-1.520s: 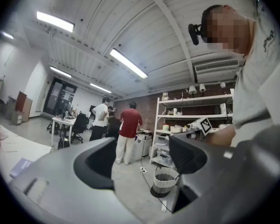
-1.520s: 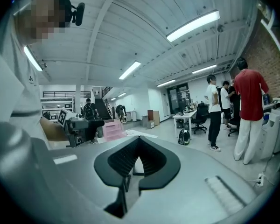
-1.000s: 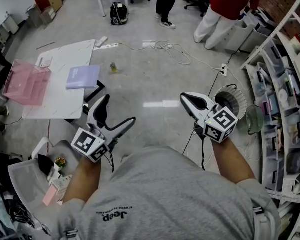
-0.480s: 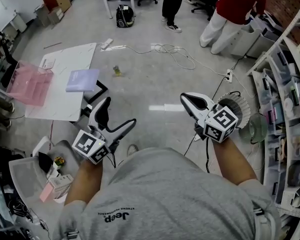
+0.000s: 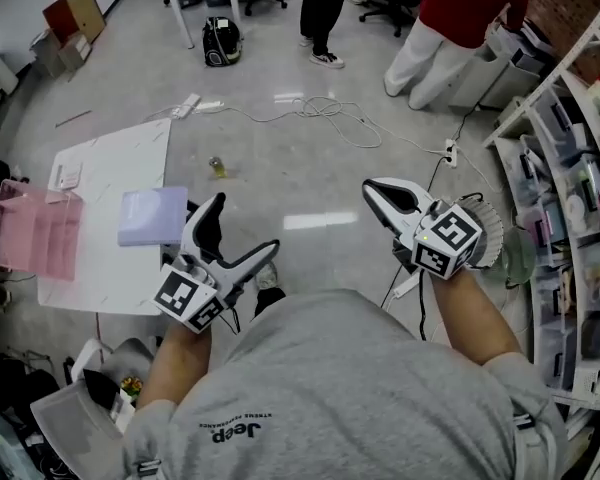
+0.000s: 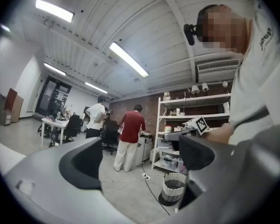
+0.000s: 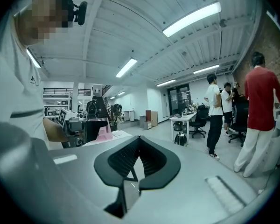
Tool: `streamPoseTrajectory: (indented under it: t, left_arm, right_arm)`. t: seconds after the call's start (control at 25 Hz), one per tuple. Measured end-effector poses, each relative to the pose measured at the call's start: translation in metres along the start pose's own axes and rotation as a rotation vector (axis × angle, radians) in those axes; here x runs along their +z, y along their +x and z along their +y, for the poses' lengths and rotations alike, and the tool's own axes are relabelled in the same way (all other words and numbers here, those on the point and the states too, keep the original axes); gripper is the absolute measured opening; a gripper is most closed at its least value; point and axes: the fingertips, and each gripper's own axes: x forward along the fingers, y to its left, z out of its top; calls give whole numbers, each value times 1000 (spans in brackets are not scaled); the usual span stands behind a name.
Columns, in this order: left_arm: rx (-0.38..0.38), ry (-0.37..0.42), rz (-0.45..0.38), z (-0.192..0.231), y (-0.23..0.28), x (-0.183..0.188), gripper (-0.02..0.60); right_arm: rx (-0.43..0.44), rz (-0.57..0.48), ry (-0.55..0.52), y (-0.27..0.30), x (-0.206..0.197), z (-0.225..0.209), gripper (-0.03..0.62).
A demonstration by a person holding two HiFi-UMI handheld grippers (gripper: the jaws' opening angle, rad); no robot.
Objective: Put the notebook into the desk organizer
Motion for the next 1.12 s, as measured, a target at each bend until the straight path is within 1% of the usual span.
streamPoseTrajectory:
  t: [0.12,0.28,0.4,0.52,0.72,0.8,0.88,1.0,1.12]
  left_arm:
    - [-59,-1,-1,65,30,12,546]
    - [-124,2,12,143,64,30,545]
    - [-138,-8,15,195,79,36,545]
    - [-131,-41,24,238,91,37,545]
    - [-80,-62,25,290,111,27,545]
    - [-52,-81,29,302,121,20,545]
    - [-23,-96,36,305,136,14,545]
    - [46,-106,47,303,166,10,545]
    - [162,-144,41,309,183,8,545]
  right_arm:
    - [-36,6,7,59,17,-28,2]
    - [-62,12,10,136,45,-63,2]
    - [-56,21,3,190,59,-82,2]
    - [-45,33,4,232,65,-101,2]
    - [-7,67,9,274,60,-131,2]
    - [16,73,6,284,58,-145,3]
    - [46,69,11,286,57,-165,2]
    - [128,61,6,292,64,-200,2]
    - [250,72,-7,311,67,-222,2]
